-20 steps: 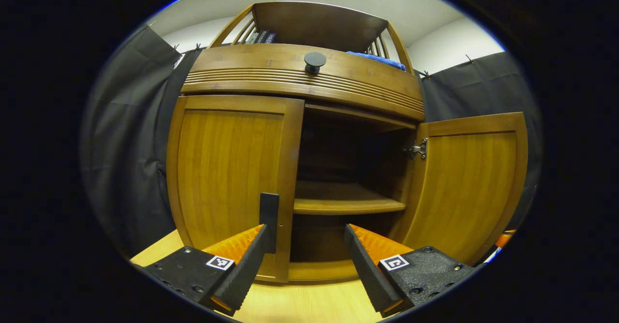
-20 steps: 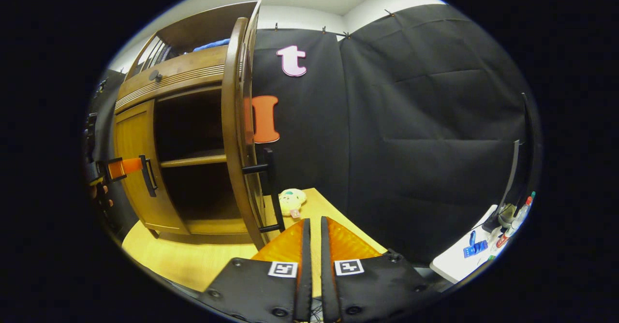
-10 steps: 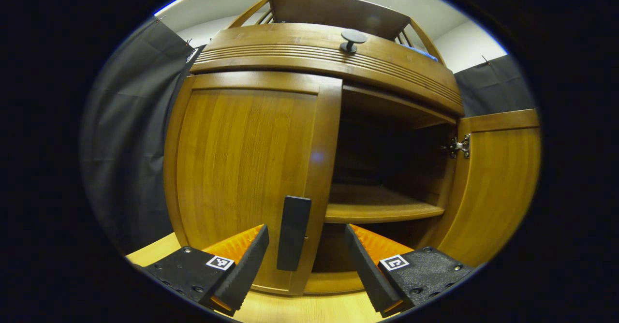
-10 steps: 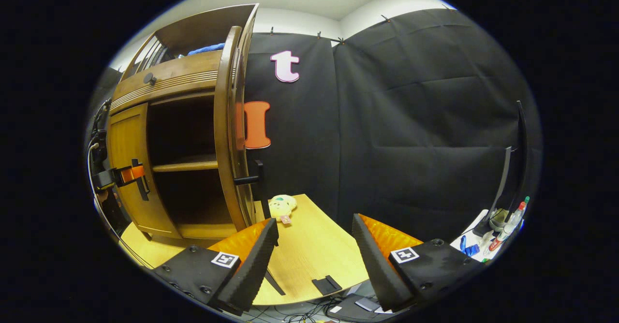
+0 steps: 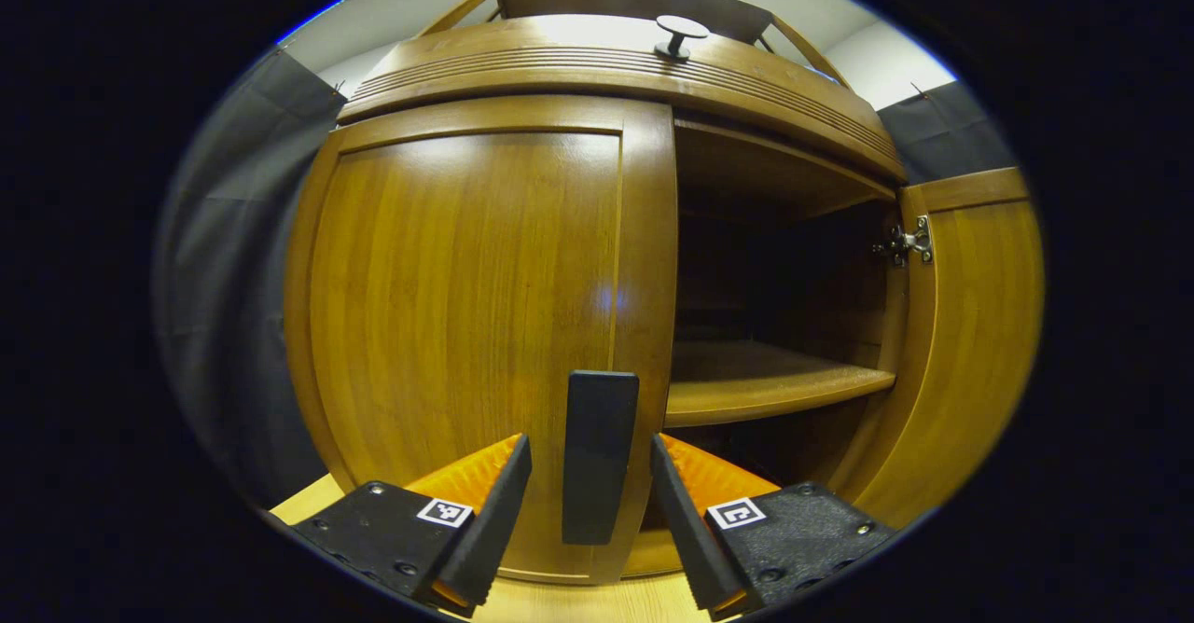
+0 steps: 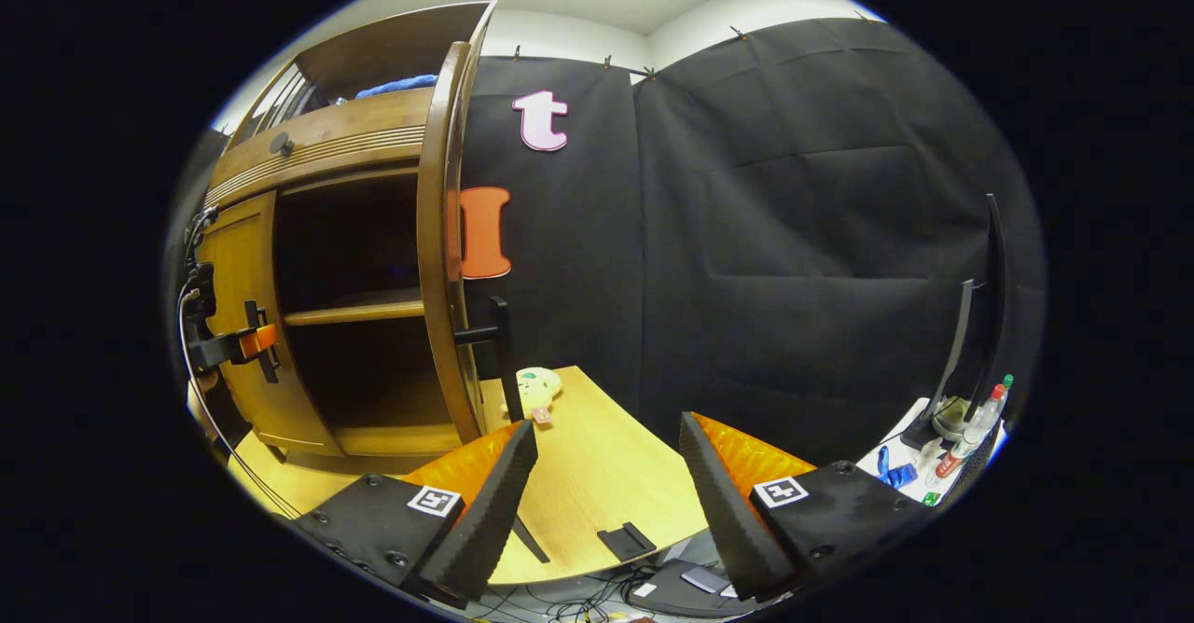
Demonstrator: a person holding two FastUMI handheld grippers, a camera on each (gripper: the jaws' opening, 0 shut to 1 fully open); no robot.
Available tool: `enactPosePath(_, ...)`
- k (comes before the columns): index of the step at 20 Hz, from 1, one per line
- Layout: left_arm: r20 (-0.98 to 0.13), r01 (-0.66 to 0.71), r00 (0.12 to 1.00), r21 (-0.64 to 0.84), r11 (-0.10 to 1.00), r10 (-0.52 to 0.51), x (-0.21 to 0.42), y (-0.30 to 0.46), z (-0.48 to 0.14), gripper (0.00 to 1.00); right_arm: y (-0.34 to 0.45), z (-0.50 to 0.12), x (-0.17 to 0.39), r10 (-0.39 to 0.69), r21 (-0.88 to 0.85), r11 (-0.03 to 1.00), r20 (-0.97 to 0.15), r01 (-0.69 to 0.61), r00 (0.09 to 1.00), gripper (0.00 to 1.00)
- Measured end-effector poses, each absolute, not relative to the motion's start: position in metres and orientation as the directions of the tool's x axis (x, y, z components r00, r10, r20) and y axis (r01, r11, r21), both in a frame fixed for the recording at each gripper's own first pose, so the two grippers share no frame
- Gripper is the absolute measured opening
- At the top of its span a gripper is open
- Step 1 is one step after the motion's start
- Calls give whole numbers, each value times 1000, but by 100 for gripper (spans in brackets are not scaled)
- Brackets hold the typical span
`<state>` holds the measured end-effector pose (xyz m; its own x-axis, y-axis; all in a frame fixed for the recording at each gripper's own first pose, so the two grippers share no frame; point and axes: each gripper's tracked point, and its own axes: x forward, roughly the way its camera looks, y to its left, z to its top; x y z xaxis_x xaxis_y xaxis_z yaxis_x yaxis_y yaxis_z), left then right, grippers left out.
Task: Open the right door of the double-door shoe cabinet with the right hand, and open the left door with the left hand.
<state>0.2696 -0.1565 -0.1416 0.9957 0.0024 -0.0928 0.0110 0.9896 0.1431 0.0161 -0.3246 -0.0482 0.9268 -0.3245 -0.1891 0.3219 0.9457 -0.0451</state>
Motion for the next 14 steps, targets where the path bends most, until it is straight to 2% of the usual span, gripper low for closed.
enactPosePath(1, -98, 11, 995, 141, 990, 3, 270, -157, -145, 65, -324, -48, 16, -330, -43, 944, -189, 328, 925, 91)
enactPosePath(2, -99, 10, 995, 140, 990, 4, 271, -157, -147, 61, -325, -47, 15, -336, -40, 942, -188, 334, 923, 99)
enactPosePath(8, -72, 12, 997, 163, 987, 0, 273, -156, -145, 34, -325, -48, 6, -367, -42, 930, -194, 366, 910, 99)
enactPosePath(11, -35, 40, 999, 179, 983, -34, 269, -156, -142, 26, -321, -49, 0, -379, -47, 925, -193, 377, 905, 99)
enactPosePath(14, -59, 48, 997, 164, 985, -39, 264, -156, -146, 19, -312, -47, -6, -378, -46, 925, -188, 377, 906, 99)
